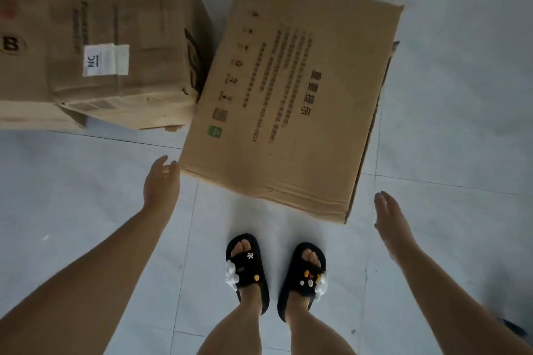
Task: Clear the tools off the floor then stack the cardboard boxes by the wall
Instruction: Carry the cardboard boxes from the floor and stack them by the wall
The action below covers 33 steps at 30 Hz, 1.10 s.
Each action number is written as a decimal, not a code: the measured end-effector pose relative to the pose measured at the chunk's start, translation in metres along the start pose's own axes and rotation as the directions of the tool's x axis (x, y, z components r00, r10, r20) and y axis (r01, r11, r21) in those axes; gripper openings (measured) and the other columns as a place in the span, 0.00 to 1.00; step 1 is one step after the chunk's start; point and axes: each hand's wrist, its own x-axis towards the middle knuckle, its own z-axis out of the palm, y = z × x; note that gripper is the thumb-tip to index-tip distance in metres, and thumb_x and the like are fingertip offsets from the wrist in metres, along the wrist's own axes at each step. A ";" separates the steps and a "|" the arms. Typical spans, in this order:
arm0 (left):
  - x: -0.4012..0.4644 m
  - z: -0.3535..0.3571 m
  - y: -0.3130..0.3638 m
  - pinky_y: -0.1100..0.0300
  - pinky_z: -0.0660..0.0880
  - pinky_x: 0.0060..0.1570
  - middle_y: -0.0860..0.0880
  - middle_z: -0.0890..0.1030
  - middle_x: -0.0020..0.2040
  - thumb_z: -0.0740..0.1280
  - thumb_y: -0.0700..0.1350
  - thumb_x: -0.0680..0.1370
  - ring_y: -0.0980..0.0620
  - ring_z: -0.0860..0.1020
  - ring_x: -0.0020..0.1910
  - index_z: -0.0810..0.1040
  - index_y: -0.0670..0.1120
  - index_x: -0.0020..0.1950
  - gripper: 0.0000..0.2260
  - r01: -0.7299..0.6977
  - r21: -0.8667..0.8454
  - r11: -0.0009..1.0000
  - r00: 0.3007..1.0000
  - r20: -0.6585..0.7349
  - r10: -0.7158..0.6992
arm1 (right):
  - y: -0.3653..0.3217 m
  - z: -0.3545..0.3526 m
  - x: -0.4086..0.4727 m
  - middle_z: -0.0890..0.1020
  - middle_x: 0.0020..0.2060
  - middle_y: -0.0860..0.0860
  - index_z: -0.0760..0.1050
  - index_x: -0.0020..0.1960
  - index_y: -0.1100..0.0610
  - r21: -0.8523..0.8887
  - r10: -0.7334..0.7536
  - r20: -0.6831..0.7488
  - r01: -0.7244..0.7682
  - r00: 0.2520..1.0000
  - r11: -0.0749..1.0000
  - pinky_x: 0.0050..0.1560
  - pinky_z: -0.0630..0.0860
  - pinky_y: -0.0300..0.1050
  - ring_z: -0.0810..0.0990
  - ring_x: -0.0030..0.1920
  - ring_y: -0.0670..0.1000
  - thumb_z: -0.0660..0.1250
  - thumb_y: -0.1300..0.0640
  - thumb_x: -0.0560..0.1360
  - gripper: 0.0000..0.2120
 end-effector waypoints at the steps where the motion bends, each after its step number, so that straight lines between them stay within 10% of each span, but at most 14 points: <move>1: 0.019 0.018 -0.009 0.50 0.67 0.63 0.42 0.70 0.70 0.57 0.48 0.81 0.42 0.70 0.66 0.64 0.44 0.73 0.21 0.030 -0.032 0.999 0.998 -0.047 -0.031 | 0.011 0.013 0.026 0.74 0.53 0.50 0.67 0.62 0.57 0.028 0.019 -0.020 -0.019 1.000 0.999 0.62 0.65 0.50 0.70 0.58 0.53 0.50 0.37 0.75 0.28; 8: 0.104 0.091 -0.064 0.56 0.72 0.60 0.51 0.78 0.58 0.60 0.54 0.79 0.51 0.75 0.58 0.76 0.50 0.57 0.13 0.140 -0.444 0.885 0.976 -0.091 -0.200 | 0.079 0.082 0.132 0.73 0.64 0.51 0.67 0.69 0.54 0.385 0.282 0.044 -0.277 0.958 0.880 0.64 0.67 0.56 0.71 0.64 0.54 0.47 0.38 0.79 0.28; 13: 0.106 0.085 -0.066 0.51 0.71 0.63 0.55 0.77 0.60 0.63 0.55 0.78 0.53 0.74 0.60 0.72 0.53 0.61 0.13 0.230 -0.606 0.762 0.964 0.033 -0.264 | 0.077 0.100 0.115 0.85 0.38 0.44 0.77 0.48 0.46 0.544 0.206 0.175 -0.269 0.963 0.795 0.55 0.73 0.51 0.79 0.48 0.50 0.50 0.40 0.80 0.19; 23: 0.037 0.028 0.015 0.46 0.69 0.58 0.59 0.77 0.61 0.62 0.59 0.77 0.53 0.74 0.62 0.76 0.58 0.58 0.12 0.180 -0.661 0.728 0.982 0.077 -0.173 | -0.006 0.001 0.018 0.85 0.39 0.41 0.80 0.47 0.51 0.728 -0.053 0.044 0.005 0.998 0.686 0.43 0.81 0.40 0.82 0.45 0.44 0.54 0.54 0.82 0.16; 27: 0.002 -0.011 0.079 0.50 0.72 0.49 0.56 0.81 0.50 0.65 0.59 0.75 0.49 0.78 0.54 0.78 0.54 0.48 0.10 0.170 -0.689 0.704 0.984 0.082 -0.158 | -0.078 -0.049 -0.030 0.84 0.48 0.43 0.83 0.44 0.43 0.772 -0.074 0.025 0.028 0.997 0.635 0.52 0.76 0.46 0.80 0.53 0.46 0.47 0.39 0.78 0.25; 33: -0.065 -0.077 0.138 0.51 0.74 0.53 0.54 0.80 0.46 0.67 0.55 0.75 0.51 0.79 0.48 0.78 0.50 0.46 0.09 0.191 -0.706 0.682 0.979 0.083 -0.187 | -0.160 -0.120 -0.108 0.83 0.36 0.40 0.75 0.48 0.49 0.642 -0.133 -0.071 0.148 0.988 0.752 0.43 0.77 0.40 0.82 0.40 0.41 0.63 0.26 0.62 0.29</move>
